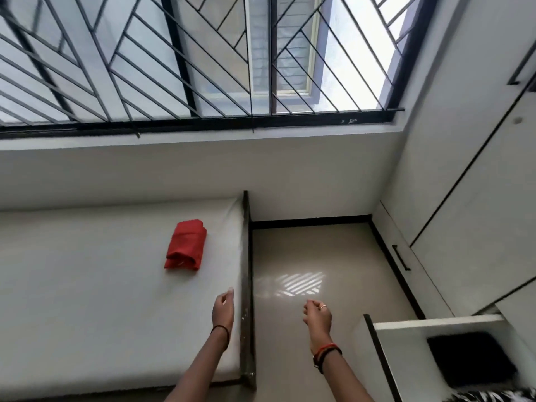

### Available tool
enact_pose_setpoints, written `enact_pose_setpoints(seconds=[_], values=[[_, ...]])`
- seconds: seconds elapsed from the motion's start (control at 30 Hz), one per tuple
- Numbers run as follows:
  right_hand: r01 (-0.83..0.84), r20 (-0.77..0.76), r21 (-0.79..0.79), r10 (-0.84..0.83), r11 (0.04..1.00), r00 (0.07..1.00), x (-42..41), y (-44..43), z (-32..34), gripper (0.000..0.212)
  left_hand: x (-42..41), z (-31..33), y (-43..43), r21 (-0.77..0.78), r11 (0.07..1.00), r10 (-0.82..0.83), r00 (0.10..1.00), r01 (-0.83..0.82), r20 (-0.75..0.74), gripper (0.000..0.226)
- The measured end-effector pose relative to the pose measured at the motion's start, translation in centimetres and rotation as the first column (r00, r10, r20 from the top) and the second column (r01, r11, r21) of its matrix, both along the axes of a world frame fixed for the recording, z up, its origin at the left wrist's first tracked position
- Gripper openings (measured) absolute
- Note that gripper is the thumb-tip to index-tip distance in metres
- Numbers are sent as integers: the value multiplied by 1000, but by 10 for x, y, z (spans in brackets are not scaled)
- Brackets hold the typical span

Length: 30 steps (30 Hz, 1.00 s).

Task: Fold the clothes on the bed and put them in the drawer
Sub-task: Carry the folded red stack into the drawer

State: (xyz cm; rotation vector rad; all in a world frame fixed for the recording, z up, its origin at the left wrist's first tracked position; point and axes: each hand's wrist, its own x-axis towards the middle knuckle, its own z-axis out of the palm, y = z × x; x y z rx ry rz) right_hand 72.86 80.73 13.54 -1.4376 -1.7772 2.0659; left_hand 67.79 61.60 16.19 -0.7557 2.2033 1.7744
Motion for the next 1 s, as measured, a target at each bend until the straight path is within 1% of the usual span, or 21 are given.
enact_pose_setpoints(seconds=[0.1, 0.17, 0.33, 0.57, 0.77, 0.8, 0.9, 0.93, 0.97, 1.0], values=[[-70, -20, 17, 70, 997, 997, -26, -41, -2, 6, -8, -3, -43, 10, 1000, 8, 1000, -8, 24, 35], [-125, -25, 24, 125, 992, 992, -39, -65, -2, 7, -13, -9, -66, 21, 1000, 13, 999, -14, 48, 32], [-228, -44, 12, 228, 974, 973, -71, -110, 0, 9, -31, -16, -102, 52, 995, 77, 994, -82, 82, 35], [-329, -57, 7, 329, 944, 943, -134, -144, 3, 11, -78, -18, -128, 113, 987, 108, 991, -117, 85, 34], [-344, -78, 4, 343, 939, 936, -211, -173, 5, 9, -146, -20, -154, 121, 986, 105, 990, -116, 92, 34], [-346, -90, -13, 343, 938, 935, -220, -178, 8, 9, -156, -20, -159, 119, 987, 95, 991, -105, 92, 38], [-365, -113, -28, 360, 930, 926, -250, -190, 12, 11, -188, -17, -170, 109, 985, 120, 988, -130, 100, 76], [-374, -106, -33, 369, 927, 924, -260, -193, 12, 12, -197, -17, -172, 117, 983, 132, 986, -144, 103, 80], [-377, -101, -34, 372, 926, 923, -266, -197, 11, 13, -201, -17, -175, 123, 981, 140, 984, -153, 107, 77], [-378, -89, -39, 374, 925, 923, -277, -201, 8, 13, -209, -19, -178, 127, 979, 147, 984, -160, 104, 68]])
